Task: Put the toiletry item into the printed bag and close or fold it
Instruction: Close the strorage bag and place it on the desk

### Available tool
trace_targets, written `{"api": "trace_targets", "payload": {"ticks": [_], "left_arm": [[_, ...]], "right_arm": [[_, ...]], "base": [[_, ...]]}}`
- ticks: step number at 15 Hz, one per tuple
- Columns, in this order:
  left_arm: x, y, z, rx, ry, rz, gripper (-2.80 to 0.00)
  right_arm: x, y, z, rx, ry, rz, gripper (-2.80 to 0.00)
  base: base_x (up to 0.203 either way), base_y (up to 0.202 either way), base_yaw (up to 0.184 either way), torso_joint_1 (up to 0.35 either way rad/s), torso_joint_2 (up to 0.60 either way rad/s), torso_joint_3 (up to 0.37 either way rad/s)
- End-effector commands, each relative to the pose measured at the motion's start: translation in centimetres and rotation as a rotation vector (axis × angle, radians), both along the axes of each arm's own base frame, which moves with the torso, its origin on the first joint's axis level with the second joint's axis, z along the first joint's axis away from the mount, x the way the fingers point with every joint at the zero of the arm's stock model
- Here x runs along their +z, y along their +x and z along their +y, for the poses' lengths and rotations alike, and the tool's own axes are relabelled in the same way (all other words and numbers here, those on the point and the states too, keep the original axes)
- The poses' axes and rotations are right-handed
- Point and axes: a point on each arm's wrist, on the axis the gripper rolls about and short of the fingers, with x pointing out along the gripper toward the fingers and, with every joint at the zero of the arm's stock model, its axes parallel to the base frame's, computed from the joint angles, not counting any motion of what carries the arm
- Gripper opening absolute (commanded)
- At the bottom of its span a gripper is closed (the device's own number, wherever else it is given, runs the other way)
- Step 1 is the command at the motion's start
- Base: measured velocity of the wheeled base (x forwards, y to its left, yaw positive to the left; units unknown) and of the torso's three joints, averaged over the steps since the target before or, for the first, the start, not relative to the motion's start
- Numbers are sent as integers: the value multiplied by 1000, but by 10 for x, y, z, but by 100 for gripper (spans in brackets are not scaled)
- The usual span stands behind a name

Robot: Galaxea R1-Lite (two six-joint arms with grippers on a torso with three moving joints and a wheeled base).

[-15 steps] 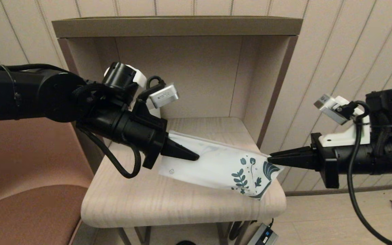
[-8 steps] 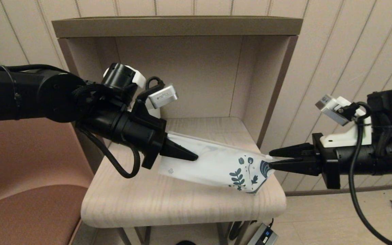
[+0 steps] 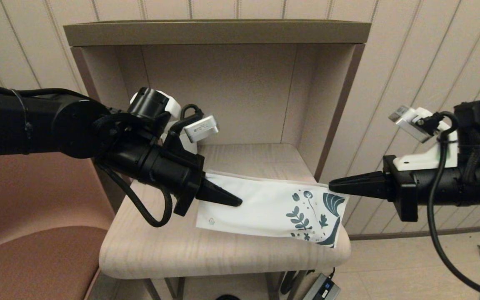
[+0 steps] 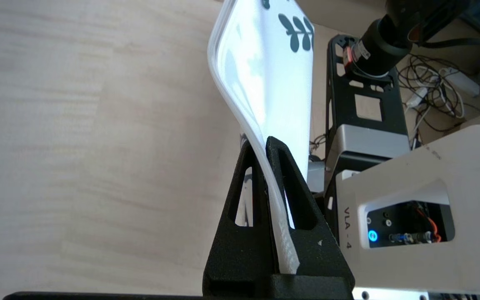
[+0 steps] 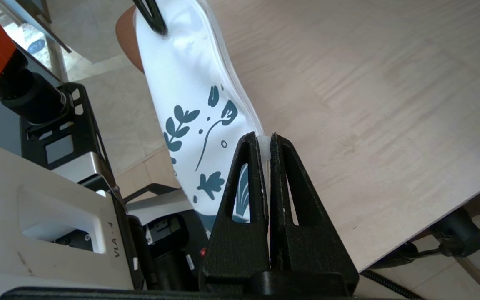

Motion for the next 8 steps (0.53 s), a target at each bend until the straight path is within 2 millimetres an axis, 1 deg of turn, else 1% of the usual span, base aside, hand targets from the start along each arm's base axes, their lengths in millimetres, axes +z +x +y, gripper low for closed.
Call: {"api": "trace_targets", "payload": {"ticks": [1, 6, 8], "left_arm": [[-3, -1, 1, -3, 3, 8, -280], [0, -3, 3, -3, -1, 0, -280], [4, -5, 3, -4, -7, -10, -280]], "right_arm": [[2, 0, 0, 2, 3, -7, -280], [-4, -2, -1, 6, -6, 0, -280], [-9, -3, 0, 34, -14, -30, -280]], "base": [[0, 0, 0, 0, 0, 0], [0, 0, 0, 0, 0, 0], [0, 0, 0, 0, 0, 0]]}}
